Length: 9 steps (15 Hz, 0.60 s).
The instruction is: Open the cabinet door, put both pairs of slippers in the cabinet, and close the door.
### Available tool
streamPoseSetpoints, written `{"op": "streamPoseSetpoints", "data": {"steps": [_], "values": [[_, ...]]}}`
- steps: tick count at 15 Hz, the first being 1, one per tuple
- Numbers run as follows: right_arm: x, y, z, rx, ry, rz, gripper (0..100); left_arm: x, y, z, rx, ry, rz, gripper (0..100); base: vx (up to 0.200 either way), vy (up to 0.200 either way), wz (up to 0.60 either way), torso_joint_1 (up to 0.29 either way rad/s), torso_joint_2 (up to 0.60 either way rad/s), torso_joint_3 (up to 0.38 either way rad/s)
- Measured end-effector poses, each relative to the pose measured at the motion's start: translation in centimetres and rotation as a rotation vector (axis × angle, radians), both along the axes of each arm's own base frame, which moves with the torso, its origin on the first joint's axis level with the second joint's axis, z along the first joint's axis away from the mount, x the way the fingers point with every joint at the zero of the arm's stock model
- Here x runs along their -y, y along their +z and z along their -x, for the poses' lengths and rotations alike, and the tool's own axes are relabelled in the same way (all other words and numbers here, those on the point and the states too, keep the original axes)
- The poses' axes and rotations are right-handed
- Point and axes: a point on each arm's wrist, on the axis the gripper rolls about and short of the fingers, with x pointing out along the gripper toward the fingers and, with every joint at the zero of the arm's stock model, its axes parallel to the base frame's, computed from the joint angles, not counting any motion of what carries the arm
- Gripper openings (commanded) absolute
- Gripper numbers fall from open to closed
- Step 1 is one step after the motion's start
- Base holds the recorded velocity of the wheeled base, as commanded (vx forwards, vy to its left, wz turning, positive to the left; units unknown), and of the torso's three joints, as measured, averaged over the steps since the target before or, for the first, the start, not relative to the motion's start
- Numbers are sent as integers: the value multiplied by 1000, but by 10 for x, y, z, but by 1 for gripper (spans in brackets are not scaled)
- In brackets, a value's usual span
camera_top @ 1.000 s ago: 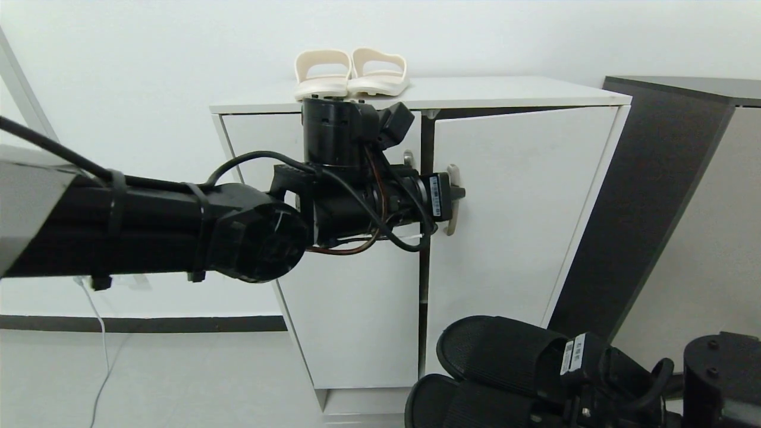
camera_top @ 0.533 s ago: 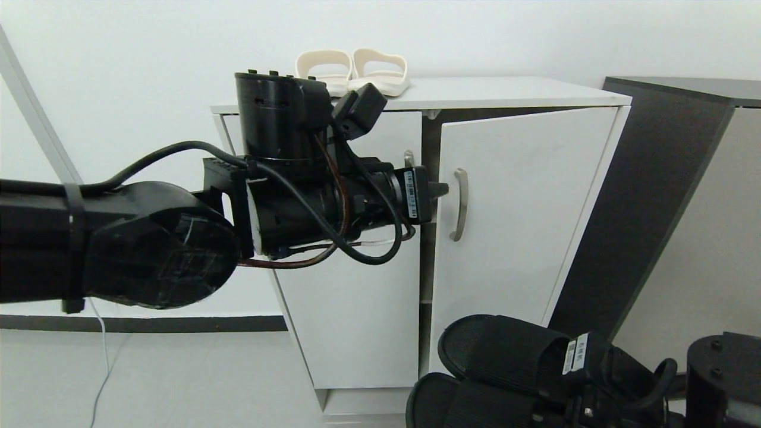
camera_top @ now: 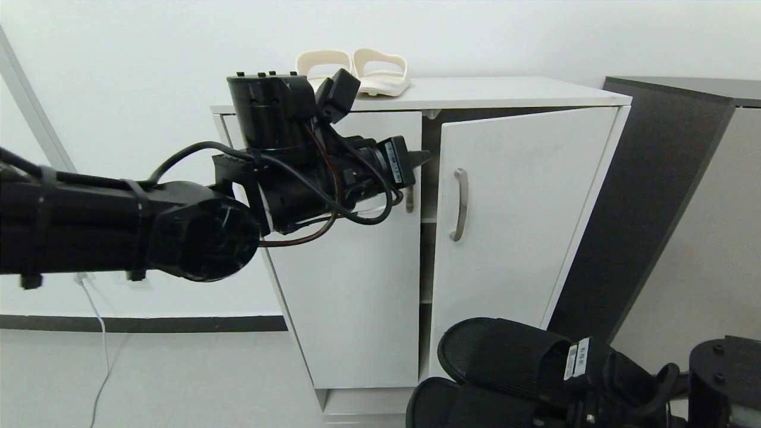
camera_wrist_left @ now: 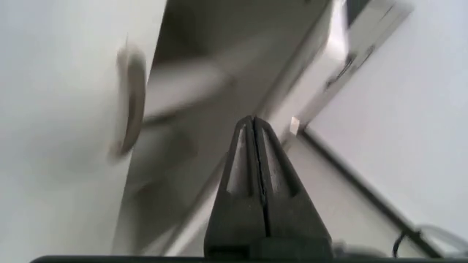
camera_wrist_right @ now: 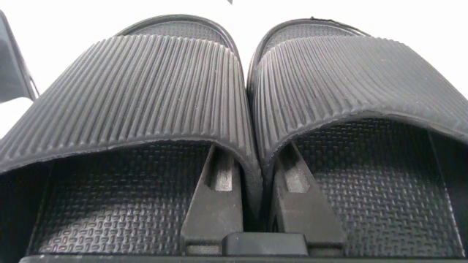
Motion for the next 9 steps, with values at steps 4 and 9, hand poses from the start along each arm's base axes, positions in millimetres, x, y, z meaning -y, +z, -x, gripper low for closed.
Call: {"op": "streamPoseSetpoints", "data": {"steps": [4,9], "values": [[-1,-2,4,-3,8,11,0,12,-11,-17,-15,-4,-1,0,0,0,0,0,0,0],[-4,-4,10,1,8,24,0,24,-21,-14,-35,-20,-16,0,-120,0,0,4,1,1]]}}
